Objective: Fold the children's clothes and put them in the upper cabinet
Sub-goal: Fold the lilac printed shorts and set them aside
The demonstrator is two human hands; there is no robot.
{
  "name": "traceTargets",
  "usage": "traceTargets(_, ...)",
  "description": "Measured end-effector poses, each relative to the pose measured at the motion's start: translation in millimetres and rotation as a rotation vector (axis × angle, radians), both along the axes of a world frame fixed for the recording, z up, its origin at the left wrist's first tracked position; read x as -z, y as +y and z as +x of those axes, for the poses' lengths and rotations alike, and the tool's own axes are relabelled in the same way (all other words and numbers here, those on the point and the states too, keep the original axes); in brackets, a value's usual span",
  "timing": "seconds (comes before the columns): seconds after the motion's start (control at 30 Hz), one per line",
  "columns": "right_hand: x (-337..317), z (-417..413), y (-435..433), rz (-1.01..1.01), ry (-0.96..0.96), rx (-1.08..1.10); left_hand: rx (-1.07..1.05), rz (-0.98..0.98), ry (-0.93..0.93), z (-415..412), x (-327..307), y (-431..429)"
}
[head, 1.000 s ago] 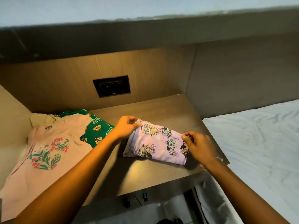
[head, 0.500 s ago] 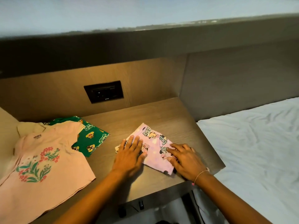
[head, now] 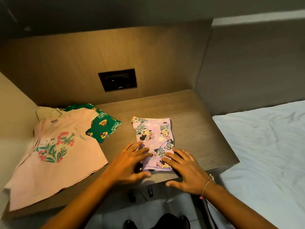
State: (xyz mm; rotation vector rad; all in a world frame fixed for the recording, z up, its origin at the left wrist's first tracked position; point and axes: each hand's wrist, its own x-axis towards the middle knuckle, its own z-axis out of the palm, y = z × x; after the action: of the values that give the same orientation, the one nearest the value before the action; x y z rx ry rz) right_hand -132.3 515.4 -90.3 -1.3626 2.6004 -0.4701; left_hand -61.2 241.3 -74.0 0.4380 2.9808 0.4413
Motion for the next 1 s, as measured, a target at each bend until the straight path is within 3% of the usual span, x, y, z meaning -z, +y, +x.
traceTargets(0.1,7.5,7.4,-0.7,0.011,0.073,-0.008,0.015,-0.092,-0.058,27.3,11.3,12.5)
traceTargets(0.2,11.9,18.1,-0.1,-0.134,0.18,0.005,-0.027,-0.058,0.062,42.5,17.5,24.2)
traceTargets(0.3,13.1,32.8,1.0,-0.32,0.101,0.106,-0.106,0.153,0.192,56.3,17.9,32.8)
traceTargets(0.37,4.4,38.2,-1.6,-0.428,-0.072,0.206,-0.227,0.309,0.216,61.7,12.2,38.2)
traceTargets(0.47,-22.7,32.1,-11.1,-0.538,-0.304,0.339,-0.458,0.659,0.114,51.1,-9.9,41.4)
traceTargets(0.53,-42.0,17.6,-19.9,-0.547,-0.345,0.369,-0.522,0.75,0.061,33.1,-22.9,38.0)
traceTargets(0.67,-62.9,-30.2,-44.7,-0.376,-0.189,0.438,-0.6,0.706,0.016,-17.9,-33.3,23.3)
traceTargets(0.77,-55.9,-61.2,-63.7,-0.147,-0.07,0.452,-0.687,0.523,0.061,-54.9,-26.9,14.2)
traceTargets(0.83,-42.1,-68.2,-71.1,0.02,-0.022,0.433,-0.723,0.294,0.053,-67.0,-17.1,13.0)
traceTargets(0.9,-28.8,-66.4,-72.4,0.05,-0.014,0.444,-0.742,0.173,0.097,-66.5,-7.4,17.5)
traceTargets(1.0,-22.9,-68.2,-68.0,-0.032,-0.11,0.458,-0.84,0.3,0.206,-51.4,-1.7,23.9)
